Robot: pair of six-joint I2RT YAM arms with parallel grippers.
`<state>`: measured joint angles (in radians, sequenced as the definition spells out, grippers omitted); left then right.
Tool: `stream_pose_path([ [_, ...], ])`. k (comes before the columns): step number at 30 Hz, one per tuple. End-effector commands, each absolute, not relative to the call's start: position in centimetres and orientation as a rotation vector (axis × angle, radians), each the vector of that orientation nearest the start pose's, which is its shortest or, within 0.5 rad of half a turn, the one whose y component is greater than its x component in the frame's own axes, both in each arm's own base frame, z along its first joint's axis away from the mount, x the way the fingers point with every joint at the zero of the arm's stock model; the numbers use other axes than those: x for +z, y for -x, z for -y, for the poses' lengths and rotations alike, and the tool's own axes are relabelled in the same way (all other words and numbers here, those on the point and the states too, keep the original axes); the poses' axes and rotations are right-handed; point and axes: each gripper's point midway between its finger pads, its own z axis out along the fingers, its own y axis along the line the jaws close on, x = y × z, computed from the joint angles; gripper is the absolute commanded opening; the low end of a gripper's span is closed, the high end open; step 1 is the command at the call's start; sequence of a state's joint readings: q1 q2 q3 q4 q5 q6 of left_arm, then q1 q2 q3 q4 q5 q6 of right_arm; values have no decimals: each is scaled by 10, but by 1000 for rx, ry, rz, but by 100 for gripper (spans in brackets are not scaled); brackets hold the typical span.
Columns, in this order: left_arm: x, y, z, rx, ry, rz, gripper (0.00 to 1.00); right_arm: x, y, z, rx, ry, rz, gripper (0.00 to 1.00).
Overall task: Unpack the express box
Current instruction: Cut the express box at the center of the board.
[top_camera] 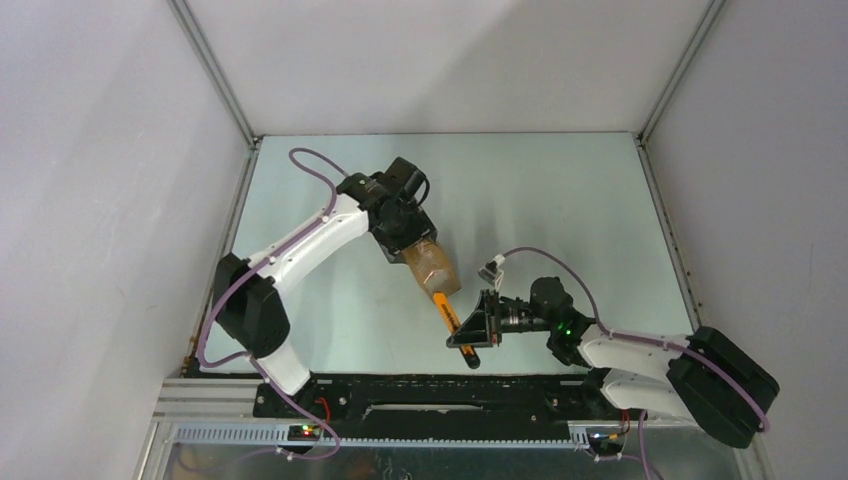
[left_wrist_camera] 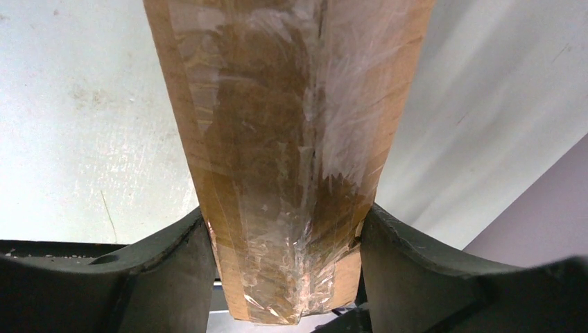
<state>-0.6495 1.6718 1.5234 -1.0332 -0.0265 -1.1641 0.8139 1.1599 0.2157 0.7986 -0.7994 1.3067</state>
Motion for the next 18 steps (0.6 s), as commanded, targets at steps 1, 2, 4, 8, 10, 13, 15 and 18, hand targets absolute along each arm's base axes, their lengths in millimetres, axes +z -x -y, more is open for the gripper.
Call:
stream_pose_path([
  [1, 172, -272, 255, -485, 775, -2717, 46, 171, -98, -298, 1958, 194, -2153, 0],
  [2, 173, -272, 257, -501, 776, -2713, 46, 172, -100, -297, 1938, 196, -2144, 0],
  [4, 173, -269, 261, -527, 784, -2711, 46, 173, -103, -299, 1925, 210, -2142, 0],
  [8, 175, -269, 264, -556, 807, -2692, 46, 168, -102, -301, 1947, 200, -2157, 0],
  [10, 177, -269, 264, -564, 820, -2686, 46, 165, -103, -302, 1939, 195, -2165, 0],
  [13, 178, -266, 268, -611, 832, -2690, 46, 160, -105, -302, 1921, 177, -2177, 0],
  [15, 180, -266, 268, -613, 833, -2688, 46, 161, -105, -302, 1928, 173, -2170, 0],
  [18, 179, -265, 267, -607, 832, -2692, 46, 163, -106, -302, 1942, 170, -2159, 0],
])
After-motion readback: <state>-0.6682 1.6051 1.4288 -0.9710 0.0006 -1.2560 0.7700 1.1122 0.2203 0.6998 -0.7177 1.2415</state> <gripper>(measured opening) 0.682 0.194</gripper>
